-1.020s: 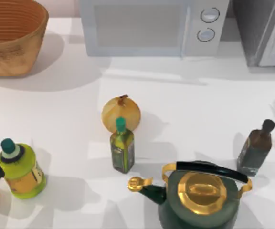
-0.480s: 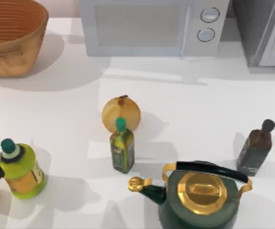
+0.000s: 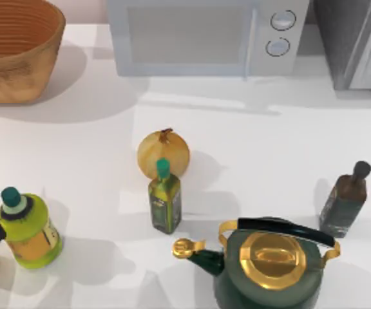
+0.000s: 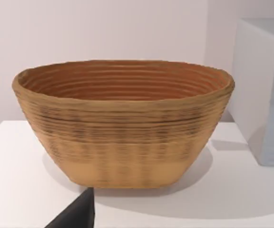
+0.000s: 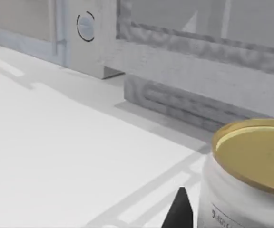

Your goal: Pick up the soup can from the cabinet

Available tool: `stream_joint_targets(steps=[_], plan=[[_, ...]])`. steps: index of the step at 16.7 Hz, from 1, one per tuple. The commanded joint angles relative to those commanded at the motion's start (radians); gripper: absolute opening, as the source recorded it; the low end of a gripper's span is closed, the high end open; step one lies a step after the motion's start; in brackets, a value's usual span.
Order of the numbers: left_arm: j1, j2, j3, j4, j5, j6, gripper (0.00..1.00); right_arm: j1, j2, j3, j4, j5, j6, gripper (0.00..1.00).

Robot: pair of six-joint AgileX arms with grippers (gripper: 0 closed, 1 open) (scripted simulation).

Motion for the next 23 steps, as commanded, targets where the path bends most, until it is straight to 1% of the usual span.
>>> stream_joint_targets(steps=[5, 6, 7, 9, 14, 19, 23], plan=[[0.0, 0.0, 0.0, 0.0, 0.0, 0.0, 1.0, -0.003, 0.007, 0.002, 0.004, -0.005, 0.0, 0.0], [0.0, 0.0, 0.0, 0.0, 0.0, 0.0, 1.0, 0.007, 0.079, 0.113, 0.06, 0.078, 0.002, 0.0], [0.0, 0.0, 0.0, 0.0, 0.0, 0.0, 1.0, 0.009, 0.076, 0.11, 0.056, 0.078, -0.002, 0.0], [0.0, 0.0, 0.0, 0.0, 0.0, 0.0, 1.0, 0.024, 0.055, 0.083, 0.019, 0.074, -0.035, 0.0], [0.0, 0.0, 0.0, 0.0, 0.0, 0.0, 1.0, 0.058, 0.002, 0.012, -0.151, 0.067, -0.142, 0.0], [0.0, 0.0, 0.0, 0.0, 0.0, 0.0, 1.0, 0.067, -0.01, -0.002, -0.167, 0.064, -0.157, 0.0], [0.0, 0.0, 0.0, 0.0, 0.0, 0.0, 1.0, 0.067, -0.01, -0.002, -0.167, 0.064, -0.157, 0.3]])
